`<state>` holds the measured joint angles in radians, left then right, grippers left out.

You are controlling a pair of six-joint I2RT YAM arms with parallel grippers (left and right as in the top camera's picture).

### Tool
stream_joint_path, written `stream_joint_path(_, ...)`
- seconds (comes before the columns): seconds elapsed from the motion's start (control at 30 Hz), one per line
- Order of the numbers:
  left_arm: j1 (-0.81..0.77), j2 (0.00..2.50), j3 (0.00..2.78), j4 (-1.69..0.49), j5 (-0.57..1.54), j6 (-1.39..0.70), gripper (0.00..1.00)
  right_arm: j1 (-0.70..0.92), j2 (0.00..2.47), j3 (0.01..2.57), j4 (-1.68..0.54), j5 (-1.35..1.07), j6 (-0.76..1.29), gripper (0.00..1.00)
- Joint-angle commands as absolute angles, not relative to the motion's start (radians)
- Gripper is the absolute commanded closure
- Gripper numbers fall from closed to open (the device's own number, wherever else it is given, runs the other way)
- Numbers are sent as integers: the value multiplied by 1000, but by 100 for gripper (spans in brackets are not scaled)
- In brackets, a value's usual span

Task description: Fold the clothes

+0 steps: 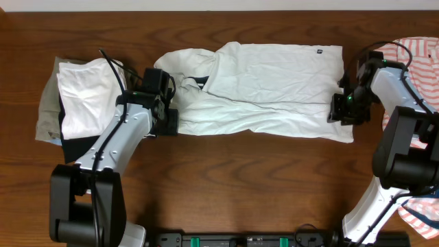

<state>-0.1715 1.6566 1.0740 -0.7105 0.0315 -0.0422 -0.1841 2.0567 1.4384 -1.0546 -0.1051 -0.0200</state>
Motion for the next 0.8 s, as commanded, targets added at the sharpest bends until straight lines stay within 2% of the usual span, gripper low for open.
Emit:
stream_joint_path(0.0, -171, 1644, 1086, -714, 61, -47, 44, -192, 2029, 1431, -1042, -41, 3, 57)
stream_joint_path(0.53, -171, 1644, 1086, -712, 61, -47, 44, -202, 2029, 1431, -895, -117, 17, 54)
stream_joint_path(0.77, -171, 1644, 1086, -706, 61, -47, 44, -203, 2029, 1431, -841, -112, 147, 55)
